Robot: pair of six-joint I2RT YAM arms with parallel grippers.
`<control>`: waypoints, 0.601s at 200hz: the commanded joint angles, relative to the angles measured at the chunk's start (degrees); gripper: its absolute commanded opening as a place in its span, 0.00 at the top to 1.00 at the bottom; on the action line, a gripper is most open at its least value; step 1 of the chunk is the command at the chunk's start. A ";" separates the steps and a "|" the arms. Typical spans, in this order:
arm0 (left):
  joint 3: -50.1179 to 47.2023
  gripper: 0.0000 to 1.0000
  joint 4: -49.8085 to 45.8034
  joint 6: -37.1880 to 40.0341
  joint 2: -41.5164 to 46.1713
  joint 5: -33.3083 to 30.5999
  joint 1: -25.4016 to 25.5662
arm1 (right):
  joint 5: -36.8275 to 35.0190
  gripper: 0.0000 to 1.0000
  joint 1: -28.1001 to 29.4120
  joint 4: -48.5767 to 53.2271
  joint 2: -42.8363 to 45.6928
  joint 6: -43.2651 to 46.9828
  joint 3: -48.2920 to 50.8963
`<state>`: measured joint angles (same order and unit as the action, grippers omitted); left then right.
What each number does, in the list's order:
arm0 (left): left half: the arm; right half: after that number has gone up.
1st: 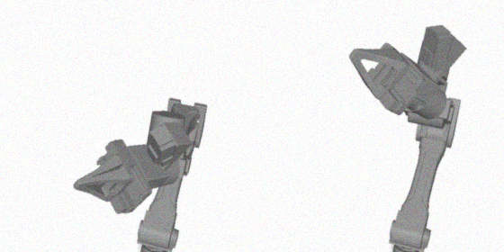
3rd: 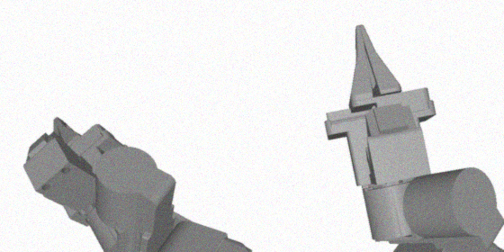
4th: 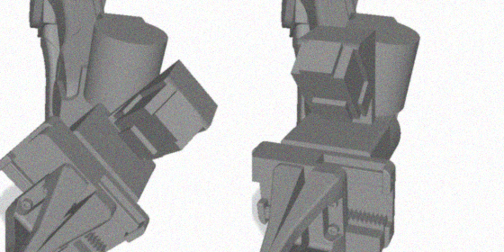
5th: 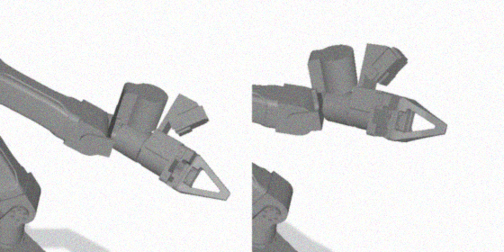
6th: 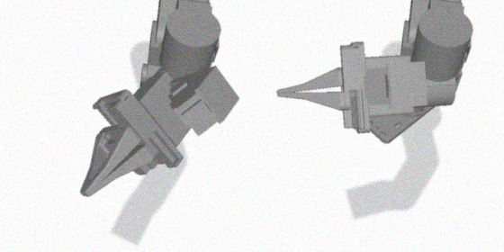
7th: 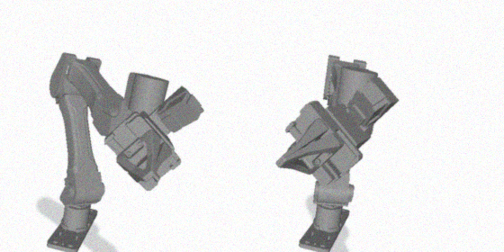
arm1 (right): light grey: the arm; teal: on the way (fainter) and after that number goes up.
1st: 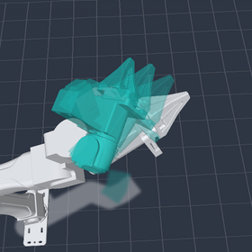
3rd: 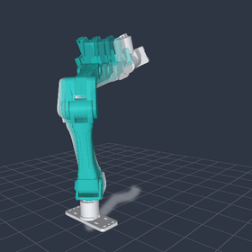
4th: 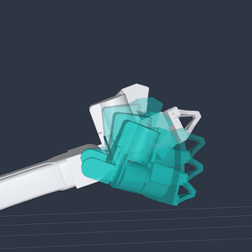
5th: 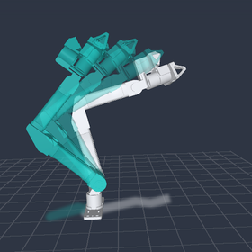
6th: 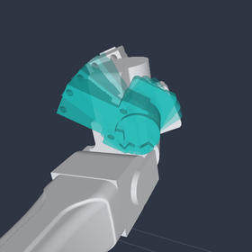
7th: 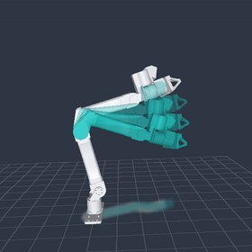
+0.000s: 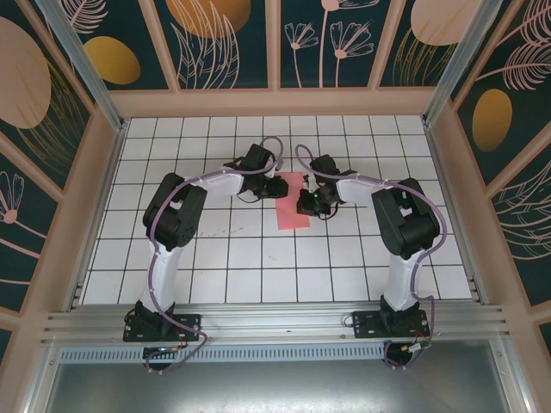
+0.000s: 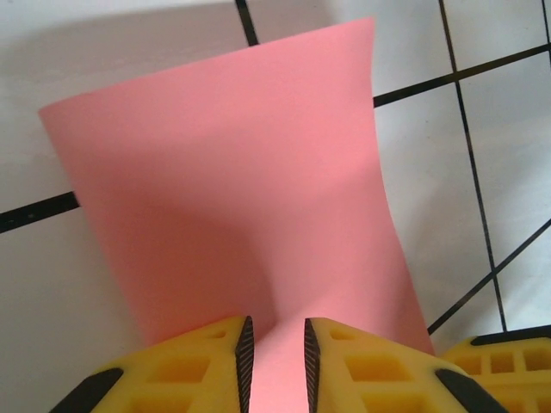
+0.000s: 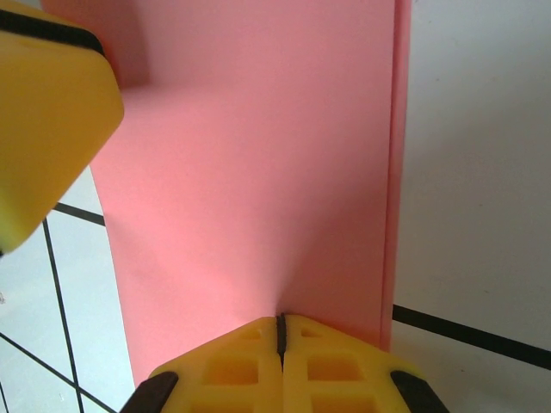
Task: Fold a paper plane with a square sheet of paper (fold left side to right side)
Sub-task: First fold the square sheet of paper in half at the center of the table.
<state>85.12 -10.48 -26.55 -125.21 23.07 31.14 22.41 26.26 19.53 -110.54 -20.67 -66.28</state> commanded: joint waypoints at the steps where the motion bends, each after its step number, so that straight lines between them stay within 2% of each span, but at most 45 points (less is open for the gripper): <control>1: -0.69 0.74 0.90 1.44 -1.68 -1.10 -0.92 | -5.63 0.99 -0.16 6.63 -3.26 1.77 1.24; 54: 1.46 0.75 0.78 1.54 -3.93 -1.61 -2.21 | -6.11 1.00 -0.20 7.80 -3.68 2.73 1.15; 120: 9.38 0.74 -1.90 1.76 -8.23 -2.39 -4.54 | -6.59 1.00 -0.23 8.03 -3.95 3.44 1.85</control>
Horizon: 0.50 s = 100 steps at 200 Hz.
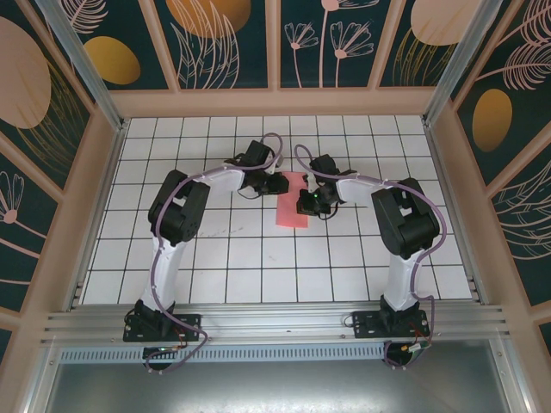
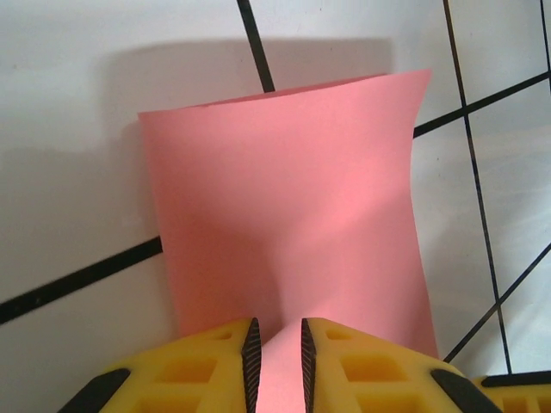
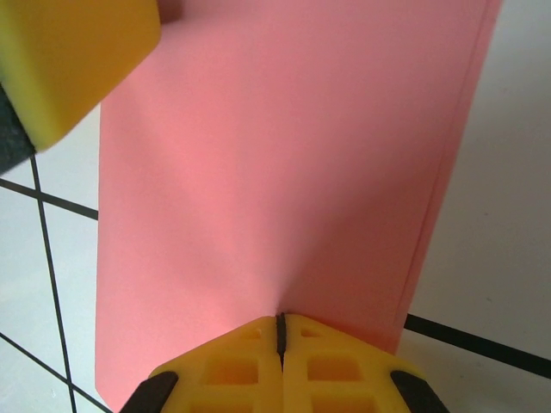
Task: Fold a paper plane with a square sheet of paper (fold left side to right side)
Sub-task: First fold the square sheet of paper in half at the center of the table.
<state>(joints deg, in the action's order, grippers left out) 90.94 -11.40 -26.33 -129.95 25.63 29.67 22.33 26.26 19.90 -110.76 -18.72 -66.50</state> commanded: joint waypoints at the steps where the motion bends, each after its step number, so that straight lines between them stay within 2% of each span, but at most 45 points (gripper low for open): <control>1: 3.78 0.75 -1.03 1.59 -3.61 -4.96 -3.10 | -6.51 1.00 -0.24 7.68 -3.75 1.54 2.07; 100: 20.33 0.73 -5.30 1.01 -13.12 -4.08 -4.47 | -6.83 1.00 -0.20 8.17 -3.74 2.43 2.42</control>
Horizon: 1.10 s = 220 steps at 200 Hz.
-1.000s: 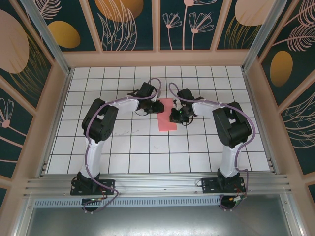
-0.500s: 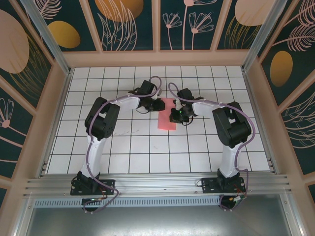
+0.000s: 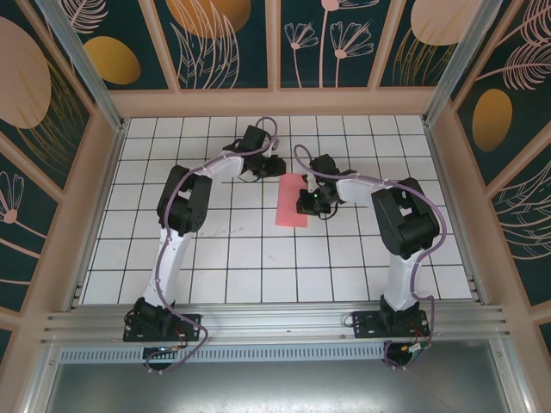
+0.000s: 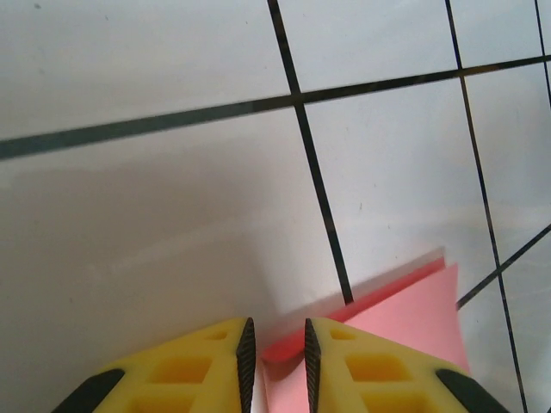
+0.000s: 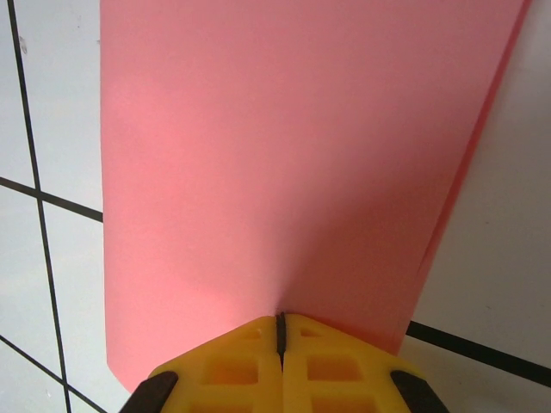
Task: Fold a paper plane with a square sheet of paper (fold left side to right side)
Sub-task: First fold the square sheet of paper in half at the center of the table.
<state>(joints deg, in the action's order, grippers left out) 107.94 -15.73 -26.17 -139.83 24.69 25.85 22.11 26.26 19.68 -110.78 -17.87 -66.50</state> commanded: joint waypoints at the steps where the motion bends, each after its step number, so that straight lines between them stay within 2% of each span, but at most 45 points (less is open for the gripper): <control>1: 3.33 0.73 -0.97 0.86 -3.29 -3.19 -0.63 | -6.62 1.00 -0.22 8.42 -3.73 1.59 2.43; 47: 4.28 0.73 -1.44 1.33 -2.91 -3.63 -0.88 | -6.99 1.00 -0.42 8.39 -3.43 1.83 2.60; 88: -5.03 0.73 1.91 3.24 7.97 -8.17 -0.88 | -6.73 1.00 -0.77 8.51 -3.73 1.96 1.63; 108: -11.19 0.75 6.22 2.20 13.13 -5.29 -0.88 | -7.14 1.00 -0.74 8.64 -3.50 2.08 1.64; 137: -18.87 0.77 12.89 -0.29 17.20 3.80 -0.30 | -7.34 1.00 -0.77 8.79 -4.13 2.05 1.40; 183: -17.81 0.78 13.96 -1.02 13.22 8.32 1.99 | -7.69 1.00 -0.68 9.00 -4.88 2.04 1.28; 220: -12.63 0.78 12.52 -1.29 7.56 6.52 2.19 | -8.06 1.00 -0.66 9.67 -4.82 2.39 0.91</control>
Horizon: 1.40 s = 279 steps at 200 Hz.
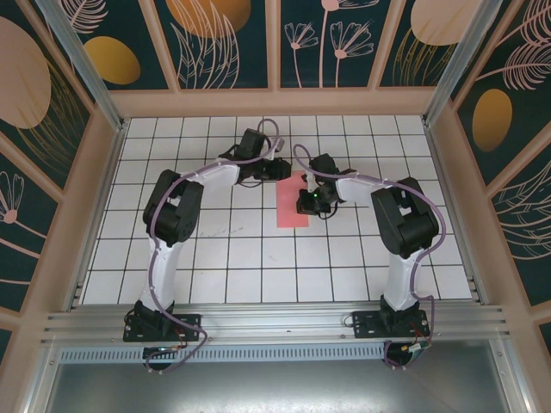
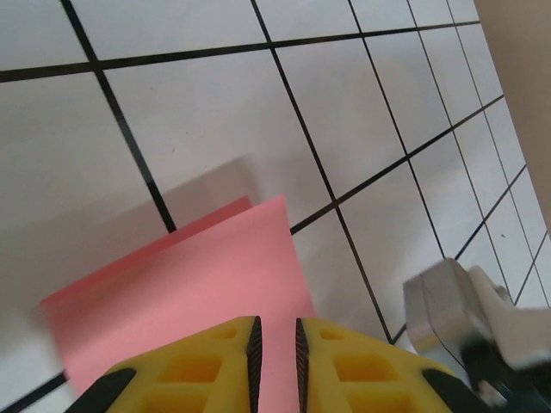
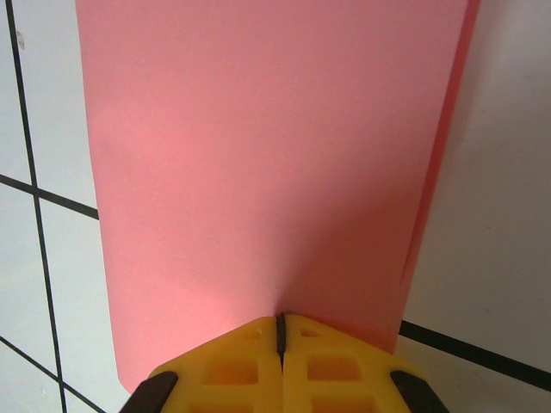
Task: Fold a paper plane with a square sheet of paper (fold left side to right side)
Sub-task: First fold the square sheet of paper in half at the center of the table.
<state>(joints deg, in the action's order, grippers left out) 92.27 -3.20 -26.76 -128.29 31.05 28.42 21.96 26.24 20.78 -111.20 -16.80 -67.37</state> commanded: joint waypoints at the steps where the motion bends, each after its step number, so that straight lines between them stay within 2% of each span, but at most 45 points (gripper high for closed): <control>1: 3.16 0.78 -0.12 -0.68 -4.11 0.11 -0.39 | -7.90 1.00 -0.65 8.58 -4.43 1.32 1.75; 46: 5.85 0.78 -2.00 0.21 -7.57 -3.36 -0.34 | -8.23 1.00 -0.66 9.47 -4.51 1.83 1.55; 104: 3.69 0.78 -1.71 0.02 -8.29 -8.50 -1.61 | -8.26 1.00 -0.75 10.46 -4.32 2.43 1.97; 150: 3.59 0.78 -0.88 -0.48 -8.69 -8.69 -3.53 | -7.89 1.00 -0.75 10.51 -3.71 2.60 2.94; 207: 9.12 0.78 -4.82 1.04 -8.94 -8.18 -4.87 | -5.59 1.00 -0.72 8.74 -3.04 2.24 4.00; 233: 7.15 0.75 -4.36 1.88 -4.11 -7.76 -4.87 | -2.82 1.00 -0.70 5.44 -1.91 2.04 3.95; 260: -0.59 0.75 -1.90 2.20 4.88 -8.29 -4.87 | 1.62 0.97 -0.71 0.72 0.50 1.39 2.49; 279: -7.18 0.74 0.26 0.70 10.34 -6.24 -4.59 | 2.95 0.92 -0.73 -2.76 3.52 0.76 2.07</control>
<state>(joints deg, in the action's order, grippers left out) 90.89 -6.11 -26.09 -127.26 23.11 23.24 24.08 25.82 19.14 -110.74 -15.42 -66.57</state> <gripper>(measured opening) 0.257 0.059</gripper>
